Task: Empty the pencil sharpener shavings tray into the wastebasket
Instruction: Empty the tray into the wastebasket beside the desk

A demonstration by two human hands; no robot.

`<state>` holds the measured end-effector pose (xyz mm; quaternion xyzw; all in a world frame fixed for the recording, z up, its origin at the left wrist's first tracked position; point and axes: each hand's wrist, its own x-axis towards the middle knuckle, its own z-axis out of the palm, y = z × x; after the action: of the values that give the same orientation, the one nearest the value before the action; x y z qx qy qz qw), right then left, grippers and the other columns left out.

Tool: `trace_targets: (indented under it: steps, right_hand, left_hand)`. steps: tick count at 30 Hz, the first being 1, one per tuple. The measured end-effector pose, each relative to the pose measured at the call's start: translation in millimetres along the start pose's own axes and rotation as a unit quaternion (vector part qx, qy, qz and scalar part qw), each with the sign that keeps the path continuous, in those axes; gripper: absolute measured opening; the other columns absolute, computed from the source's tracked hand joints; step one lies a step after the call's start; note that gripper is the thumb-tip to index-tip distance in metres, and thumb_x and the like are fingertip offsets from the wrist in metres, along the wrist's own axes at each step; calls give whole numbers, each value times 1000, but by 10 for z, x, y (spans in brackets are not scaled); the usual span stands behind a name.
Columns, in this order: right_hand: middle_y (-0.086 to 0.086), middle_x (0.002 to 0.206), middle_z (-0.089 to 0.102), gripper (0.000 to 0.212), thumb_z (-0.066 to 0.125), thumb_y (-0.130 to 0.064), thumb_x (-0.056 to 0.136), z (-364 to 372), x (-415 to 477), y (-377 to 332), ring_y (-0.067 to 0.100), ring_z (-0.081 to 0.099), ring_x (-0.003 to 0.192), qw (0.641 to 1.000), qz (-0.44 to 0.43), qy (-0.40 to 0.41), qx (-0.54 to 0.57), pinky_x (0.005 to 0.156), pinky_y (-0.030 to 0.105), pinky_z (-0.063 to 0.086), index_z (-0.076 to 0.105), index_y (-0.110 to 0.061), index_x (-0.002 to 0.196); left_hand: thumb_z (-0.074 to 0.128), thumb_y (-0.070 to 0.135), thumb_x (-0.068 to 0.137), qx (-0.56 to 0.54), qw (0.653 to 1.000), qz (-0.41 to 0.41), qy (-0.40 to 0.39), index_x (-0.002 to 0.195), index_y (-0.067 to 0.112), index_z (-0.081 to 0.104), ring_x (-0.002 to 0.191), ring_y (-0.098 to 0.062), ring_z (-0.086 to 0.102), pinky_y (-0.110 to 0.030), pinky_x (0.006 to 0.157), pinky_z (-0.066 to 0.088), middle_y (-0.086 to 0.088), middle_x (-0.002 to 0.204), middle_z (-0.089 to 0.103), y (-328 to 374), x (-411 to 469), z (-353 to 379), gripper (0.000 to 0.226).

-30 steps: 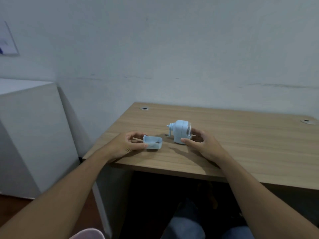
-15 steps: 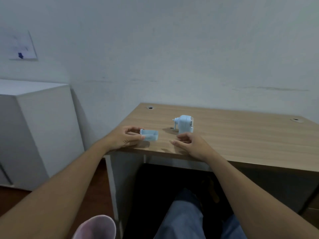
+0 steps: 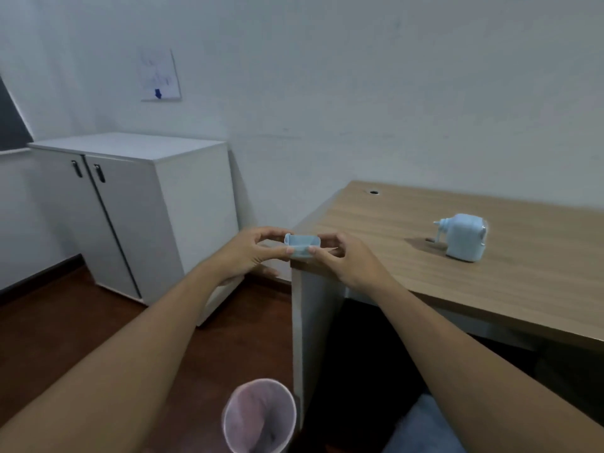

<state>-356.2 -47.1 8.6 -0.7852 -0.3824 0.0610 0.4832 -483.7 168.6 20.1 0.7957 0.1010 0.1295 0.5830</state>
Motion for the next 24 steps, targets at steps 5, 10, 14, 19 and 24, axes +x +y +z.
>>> trace_targets:
  steps: [5, 10, 14, 19, 24]
  right_hand:
    - [-6, 132, 81, 53, 80, -45, 100, 580, 210, -231, 9, 80, 115, 1000, -20, -20, 11, 93, 25, 67, 70, -17, 143]
    - [-3, 136, 79, 52, 79, -44, 101, 1052, 330, -406, 10, 77, 114, 998, -51, -36, -23, 84, 13, 57, 68, -17, 144]
    - [-2, 139, 78, 48, 76, -40, 104, 1438, 304, -337, 12, 77, 119, 996, -47, -68, -27, 96, 24, 63, 67, -17, 146]
    - [-1, 141, 77, 52, 78, -41, 102, 1795, 155, 35, 16, 75, 124, 994, 16, -106, -11, 109, 41, 63, 65, -19, 148]
    - [2, 148, 72, 57, 79, -37, 103, 2061, -146, 445, 11, 69, 122, 987, 88, -134, -5, 104, 29, 59, 61, -16, 153]
  left_hand:
    - [85, 19, 98, -31, 999, -8, 39, 154, 21, 66, 117, -21, 82, -39, 84, 72, -2, 148, 69, -310, -212, -506, 59]
    - [86, 16, 97, -64, 993, -18, 98, 156, 21, 62, 119, -21, 81, -39, 86, 72, 2, 149, 71, -617, -397, -881, 64]
    - [87, 12, 95, -95, 985, -47, 139, 146, 16, 68, 126, -27, 78, -39, 86, 72, 1, 145, 74, -1016, -532, -1020, 54]
    - [86, 8, 94, -125, 977, -86, 149, 138, 13, 73, 119, -16, 76, -26, 75, 69, -1, 138, 78, -1556, -640, -892, 46]
    - [91, 19, 92, -80, 977, -134, 145, 132, 24, 79, 117, -11, 78, -24, 66, 61, 3, 138, 80, -2028, -835, -630, 42]
